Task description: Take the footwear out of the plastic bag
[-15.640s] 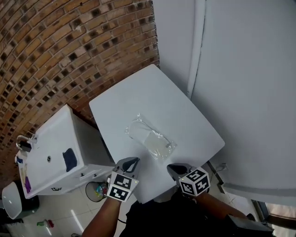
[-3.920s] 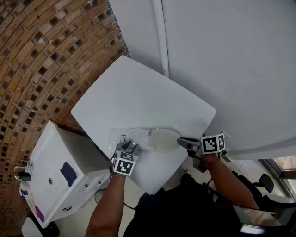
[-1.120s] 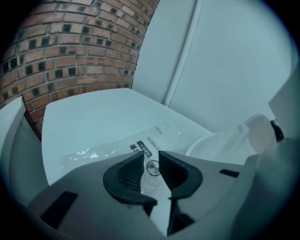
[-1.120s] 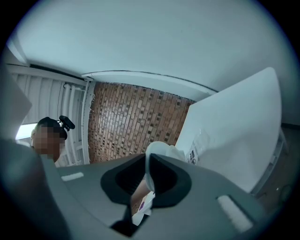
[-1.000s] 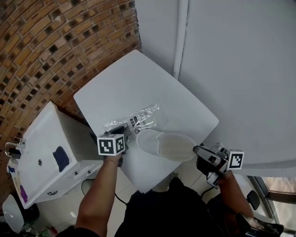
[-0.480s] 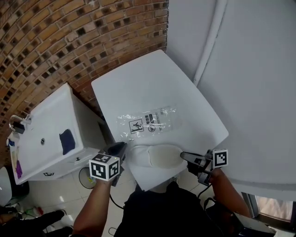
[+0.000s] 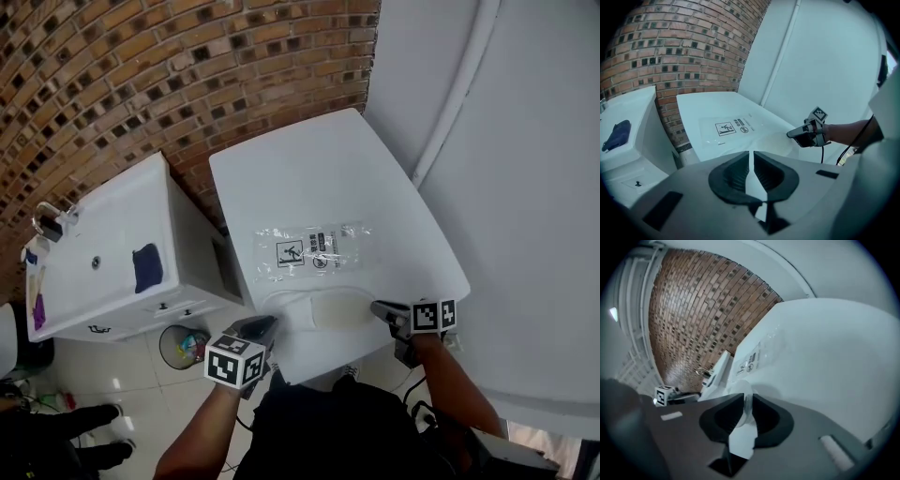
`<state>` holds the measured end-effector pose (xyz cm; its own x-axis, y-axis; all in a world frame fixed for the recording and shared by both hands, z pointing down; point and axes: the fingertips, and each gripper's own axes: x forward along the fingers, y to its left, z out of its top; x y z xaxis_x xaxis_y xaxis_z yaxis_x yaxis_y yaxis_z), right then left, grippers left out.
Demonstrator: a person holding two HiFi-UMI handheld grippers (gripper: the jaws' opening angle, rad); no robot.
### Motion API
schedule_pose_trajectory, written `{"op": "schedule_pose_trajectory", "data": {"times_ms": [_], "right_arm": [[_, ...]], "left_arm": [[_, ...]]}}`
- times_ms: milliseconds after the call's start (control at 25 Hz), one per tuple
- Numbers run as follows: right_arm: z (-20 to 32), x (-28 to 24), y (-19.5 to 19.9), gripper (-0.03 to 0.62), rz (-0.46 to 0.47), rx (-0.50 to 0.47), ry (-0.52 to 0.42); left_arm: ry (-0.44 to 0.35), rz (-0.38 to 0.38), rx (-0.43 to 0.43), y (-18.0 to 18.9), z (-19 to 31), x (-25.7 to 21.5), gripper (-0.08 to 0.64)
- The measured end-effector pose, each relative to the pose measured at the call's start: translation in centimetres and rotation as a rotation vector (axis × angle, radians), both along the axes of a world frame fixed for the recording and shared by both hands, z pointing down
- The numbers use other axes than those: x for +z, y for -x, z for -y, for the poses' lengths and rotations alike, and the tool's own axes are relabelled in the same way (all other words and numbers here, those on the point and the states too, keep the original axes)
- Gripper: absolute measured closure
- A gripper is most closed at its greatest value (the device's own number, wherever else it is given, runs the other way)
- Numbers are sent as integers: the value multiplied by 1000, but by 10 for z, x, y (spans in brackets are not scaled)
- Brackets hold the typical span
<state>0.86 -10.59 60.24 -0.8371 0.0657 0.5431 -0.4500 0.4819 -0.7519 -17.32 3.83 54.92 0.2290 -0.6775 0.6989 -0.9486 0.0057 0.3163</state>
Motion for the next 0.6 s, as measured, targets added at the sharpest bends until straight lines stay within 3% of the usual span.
{"op": "schedule_pose_trajectory", "data": {"times_ms": [120,200,280,440,600], "right_arm": [[19,6,-16,490,-187,-10,-232],[28,-6,-21,474,-225,-16,-355],[28,-28,-19,490,-179,-13,-414],[10,-76,-11,588,-24,-29,-460],[-13,-98,-2,592,98,-94,-433]], "left_arm": [[5,-3,-23,-7,-5,-2,523],[3,0,-46,-9,-7,-6,523],[-2,-4,-77,-12,-9,-11,523],[-30,-59,-161,-27,-11,-27,538],[-51,-40,-183,-45,-15,-43,541]]}}
